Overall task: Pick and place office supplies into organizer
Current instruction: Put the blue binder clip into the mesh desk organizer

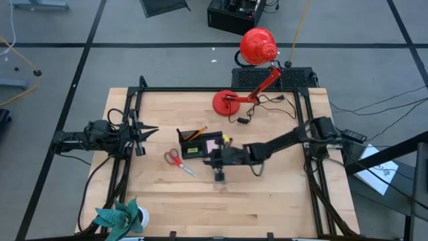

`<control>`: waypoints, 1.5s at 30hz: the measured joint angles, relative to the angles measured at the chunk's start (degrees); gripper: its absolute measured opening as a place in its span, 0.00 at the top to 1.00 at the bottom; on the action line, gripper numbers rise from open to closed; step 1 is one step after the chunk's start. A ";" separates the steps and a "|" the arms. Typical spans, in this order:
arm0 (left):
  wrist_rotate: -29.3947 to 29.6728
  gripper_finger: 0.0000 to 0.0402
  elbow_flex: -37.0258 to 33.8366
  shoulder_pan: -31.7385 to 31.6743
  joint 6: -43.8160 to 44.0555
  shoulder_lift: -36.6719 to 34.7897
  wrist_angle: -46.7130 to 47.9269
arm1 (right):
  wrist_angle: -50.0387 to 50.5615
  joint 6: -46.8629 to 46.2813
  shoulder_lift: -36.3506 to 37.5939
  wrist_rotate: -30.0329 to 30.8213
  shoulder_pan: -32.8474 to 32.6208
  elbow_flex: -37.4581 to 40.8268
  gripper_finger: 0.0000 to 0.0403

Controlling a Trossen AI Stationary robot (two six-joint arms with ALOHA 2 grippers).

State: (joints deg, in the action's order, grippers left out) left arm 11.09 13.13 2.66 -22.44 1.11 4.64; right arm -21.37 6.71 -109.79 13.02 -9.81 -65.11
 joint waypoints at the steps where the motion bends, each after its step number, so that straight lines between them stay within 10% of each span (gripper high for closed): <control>1: 0.00 0.91 0.00 -0.01 -0.06 0.00 -0.01 | 0.12 0.76 -1.39 -0.74 0.55 -1.85 0.87; 21: 0.00 0.91 0.00 -0.02 -0.85 0.02 -0.13 | 2.72 4.12 -10.37 1.85 4.99 -11.34 0.86; 36: 0.00 0.91 0.00 -0.02 -1.18 0.02 -0.15 | 3.18 -1.30 -10.36 6.53 4.80 -11.34 0.54; 45: 0.00 0.91 0.00 -0.02 -1.14 0.00 -0.08 | 9.56 1.96 -3.81 6.32 -0.56 -11.29 0.58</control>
State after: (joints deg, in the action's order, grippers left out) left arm 11.09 13.13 2.64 -23.58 1.11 4.57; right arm -11.81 8.68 -113.60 19.35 -10.37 -76.40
